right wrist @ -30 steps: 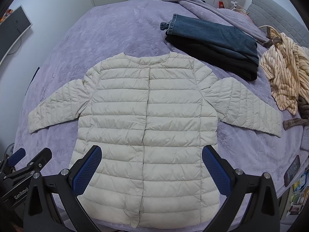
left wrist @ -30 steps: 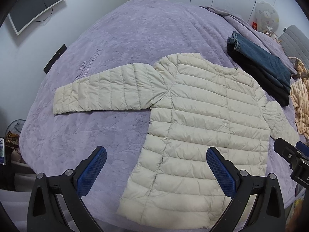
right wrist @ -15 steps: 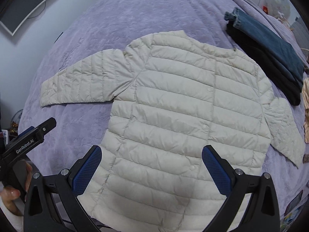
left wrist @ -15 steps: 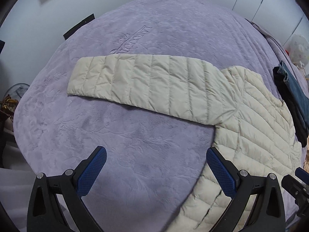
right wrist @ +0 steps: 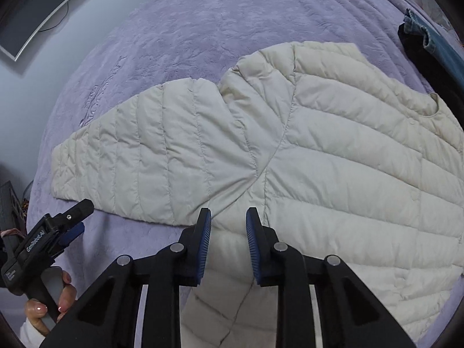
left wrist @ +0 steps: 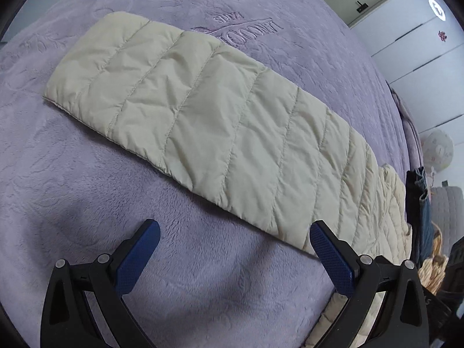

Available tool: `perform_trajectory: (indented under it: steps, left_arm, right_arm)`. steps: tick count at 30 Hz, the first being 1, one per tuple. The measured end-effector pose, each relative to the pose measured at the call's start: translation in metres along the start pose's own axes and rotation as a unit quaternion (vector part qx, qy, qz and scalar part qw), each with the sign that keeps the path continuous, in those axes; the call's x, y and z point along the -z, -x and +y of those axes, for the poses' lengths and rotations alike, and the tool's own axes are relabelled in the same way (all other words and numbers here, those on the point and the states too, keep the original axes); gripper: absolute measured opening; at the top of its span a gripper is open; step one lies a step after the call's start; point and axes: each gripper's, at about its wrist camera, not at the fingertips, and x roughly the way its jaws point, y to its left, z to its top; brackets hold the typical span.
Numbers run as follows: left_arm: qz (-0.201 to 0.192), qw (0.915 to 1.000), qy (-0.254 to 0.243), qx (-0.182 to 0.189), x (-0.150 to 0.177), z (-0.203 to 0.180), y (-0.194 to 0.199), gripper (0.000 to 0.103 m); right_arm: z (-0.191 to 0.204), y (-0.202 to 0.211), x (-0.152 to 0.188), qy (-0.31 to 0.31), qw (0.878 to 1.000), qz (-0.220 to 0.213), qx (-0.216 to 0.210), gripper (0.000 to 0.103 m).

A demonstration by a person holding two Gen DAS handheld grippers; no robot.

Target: Fold large clothes

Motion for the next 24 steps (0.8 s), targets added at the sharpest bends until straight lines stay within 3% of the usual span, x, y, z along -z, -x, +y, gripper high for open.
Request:
perform_trajectory:
  steps: [8,10,12,14,19,24]
  left_arm:
    - [-0.066,0.997,0.039,-0.01,-0.025,0.007,-0.01,0.101]
    - [-0.083,0.995,0.041,-0.037,-0.032,0.006,-0.007,0.067]
    - [-0.085,0.9949,0.041,-0.035,-0.041,0.008,-0.004,0.025]
    - [-0.087,0.9954,0.04,-0.013,-0.048,0.004,0.0,0.009]
    - [-0.132,0.9905,-0.038,0.006,-0.057,-0.035,0.044,0.009]
    - [-0.164,0.9753,-0.142,0.041,-0.042,-0.108,0.092,0.009]
  right_arm:
    - [-0.003,-0.055,-0.004,0.001,1.0,0.001,-0.018,0.027]
    - [-0.004,-0.057,-0.003,-0.004,1.0,-0.003,-0.025,0.027]
    - [-0.003,-0.058,-0.001,0.001,1.0,-0.008,-0.027,0.027]
    - [0.0,-0.059,0.001,0.007,1.0,-0.014,-0.026,0.027]
    - [-0.003,-0.06,-0.001,-0.003,0.999,-0.018,-0.035,0.027]
    - [-0.002,-0.061,0.001,-0.011,0.999,-0.021,-0.046,0.027]
